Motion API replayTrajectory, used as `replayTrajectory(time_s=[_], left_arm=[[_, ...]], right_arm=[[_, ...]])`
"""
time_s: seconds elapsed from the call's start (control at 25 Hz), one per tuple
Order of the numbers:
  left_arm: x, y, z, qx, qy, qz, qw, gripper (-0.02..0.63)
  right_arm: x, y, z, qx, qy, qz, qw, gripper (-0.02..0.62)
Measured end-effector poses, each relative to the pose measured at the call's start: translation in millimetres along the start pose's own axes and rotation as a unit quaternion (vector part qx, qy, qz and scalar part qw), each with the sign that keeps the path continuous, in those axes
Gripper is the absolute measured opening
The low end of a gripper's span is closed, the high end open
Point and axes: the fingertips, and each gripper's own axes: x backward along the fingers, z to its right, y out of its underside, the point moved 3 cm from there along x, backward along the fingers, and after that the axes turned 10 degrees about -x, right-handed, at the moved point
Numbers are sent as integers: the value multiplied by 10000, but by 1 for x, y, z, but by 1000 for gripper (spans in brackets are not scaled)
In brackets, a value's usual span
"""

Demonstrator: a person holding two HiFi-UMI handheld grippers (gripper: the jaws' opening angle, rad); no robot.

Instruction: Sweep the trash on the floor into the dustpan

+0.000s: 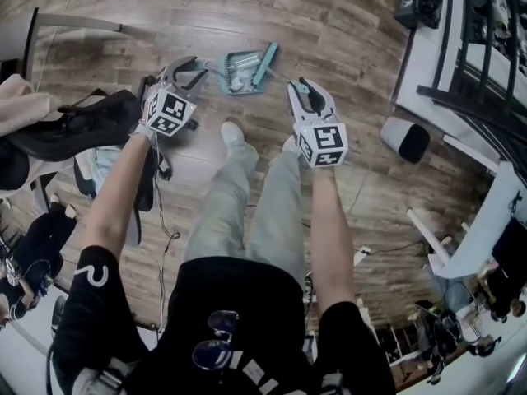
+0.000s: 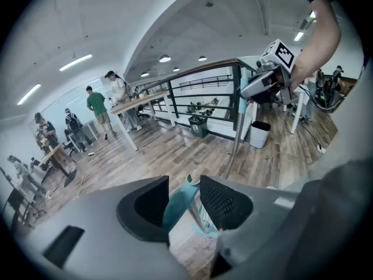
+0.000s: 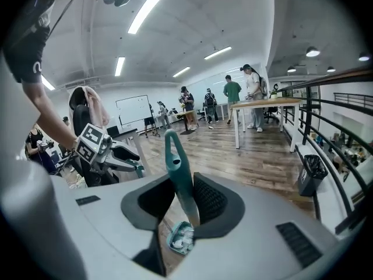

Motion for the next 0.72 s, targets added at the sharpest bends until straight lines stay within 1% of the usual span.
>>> replayTrajectory(time_s=[0.16, 0.28, 0.36, 0.44, 0.56, 0.72], left_arm=[[7, -24, -14, 652, -323, 82, 9973, 156], [15, -41, -16, 923, -397, 130, 9949, 156], [26, -51, -8, 1181, -379, 103, 9922, 156], [40, -65, 4, 1549, -368, 101, 9872, 155], [57, -101, 9, 2043, -490, 236, 9774, 155], [88, -154, 20, 2428, -720, 546, 9659, 152]], right_arm=[[18, -17, 19, 36, 52, 10, 10000, 89], [32, -29, 30, 66, 107, 0, 9999, 89], [49, -32, 33, 65, 138, -81, 9999, 89], [71, -34, 37, 58, 150, -203, 9997, 88], [97, -46, 51, 140, 117, -268, 9995, 89], [138, -63, 62, 293, 120, -295, 9991, 87]])
